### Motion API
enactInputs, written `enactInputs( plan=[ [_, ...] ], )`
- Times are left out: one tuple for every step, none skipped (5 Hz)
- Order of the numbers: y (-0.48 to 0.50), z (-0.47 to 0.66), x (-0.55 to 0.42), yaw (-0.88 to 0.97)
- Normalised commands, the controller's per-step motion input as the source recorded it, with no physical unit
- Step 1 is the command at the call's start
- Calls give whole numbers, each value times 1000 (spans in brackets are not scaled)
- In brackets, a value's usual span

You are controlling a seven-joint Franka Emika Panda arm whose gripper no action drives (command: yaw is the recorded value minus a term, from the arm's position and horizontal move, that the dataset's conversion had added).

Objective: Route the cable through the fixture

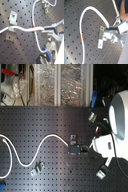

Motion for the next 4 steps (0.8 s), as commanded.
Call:
enactInputs(
  plan=[
    [134,525,-68,0],
    [316,335,-61,0],
    [477,357,-93,0],
    [524,363,-169,0]
  ],
)
